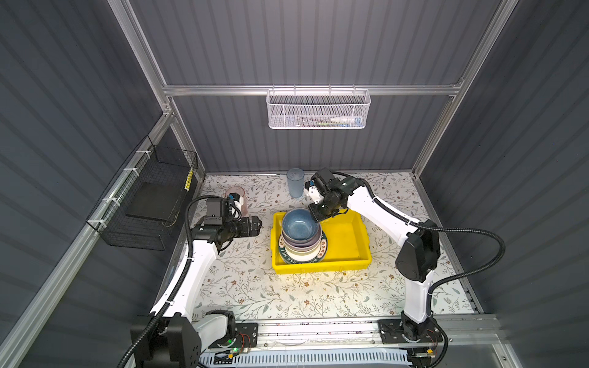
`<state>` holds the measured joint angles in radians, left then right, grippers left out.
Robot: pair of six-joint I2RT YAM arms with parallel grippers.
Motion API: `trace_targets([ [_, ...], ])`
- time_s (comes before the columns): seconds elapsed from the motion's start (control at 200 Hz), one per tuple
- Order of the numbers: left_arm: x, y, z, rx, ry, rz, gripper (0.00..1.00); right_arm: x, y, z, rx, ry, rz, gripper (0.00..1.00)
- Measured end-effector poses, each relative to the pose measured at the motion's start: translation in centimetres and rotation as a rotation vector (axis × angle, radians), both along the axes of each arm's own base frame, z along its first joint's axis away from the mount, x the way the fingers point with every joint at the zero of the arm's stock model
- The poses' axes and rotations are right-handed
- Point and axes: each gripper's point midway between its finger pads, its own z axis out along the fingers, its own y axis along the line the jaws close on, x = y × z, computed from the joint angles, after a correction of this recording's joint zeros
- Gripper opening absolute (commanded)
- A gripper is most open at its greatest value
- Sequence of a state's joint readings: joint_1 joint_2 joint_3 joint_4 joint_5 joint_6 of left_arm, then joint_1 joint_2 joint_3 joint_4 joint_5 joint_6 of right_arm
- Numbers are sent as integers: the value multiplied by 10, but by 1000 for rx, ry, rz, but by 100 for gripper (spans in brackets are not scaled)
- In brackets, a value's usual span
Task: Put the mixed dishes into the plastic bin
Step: 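Carry the dark blue bowl over the bin and lower it into the lilac bowl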
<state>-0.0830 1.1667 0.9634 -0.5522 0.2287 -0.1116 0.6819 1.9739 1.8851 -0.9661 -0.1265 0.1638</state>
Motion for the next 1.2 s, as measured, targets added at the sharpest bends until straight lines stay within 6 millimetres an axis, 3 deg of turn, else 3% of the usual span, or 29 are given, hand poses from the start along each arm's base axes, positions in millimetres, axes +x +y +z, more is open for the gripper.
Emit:
trace_targets([
  [0.515, 0, 1, 0, 4, 0, 3, 99, -4, -3, -20, -33, 19, -11, 1],
  [1.201, 1, 4, -11, 24, 35, 17, 100, -2, 1, -22, -19, 1, -26, 23],
])
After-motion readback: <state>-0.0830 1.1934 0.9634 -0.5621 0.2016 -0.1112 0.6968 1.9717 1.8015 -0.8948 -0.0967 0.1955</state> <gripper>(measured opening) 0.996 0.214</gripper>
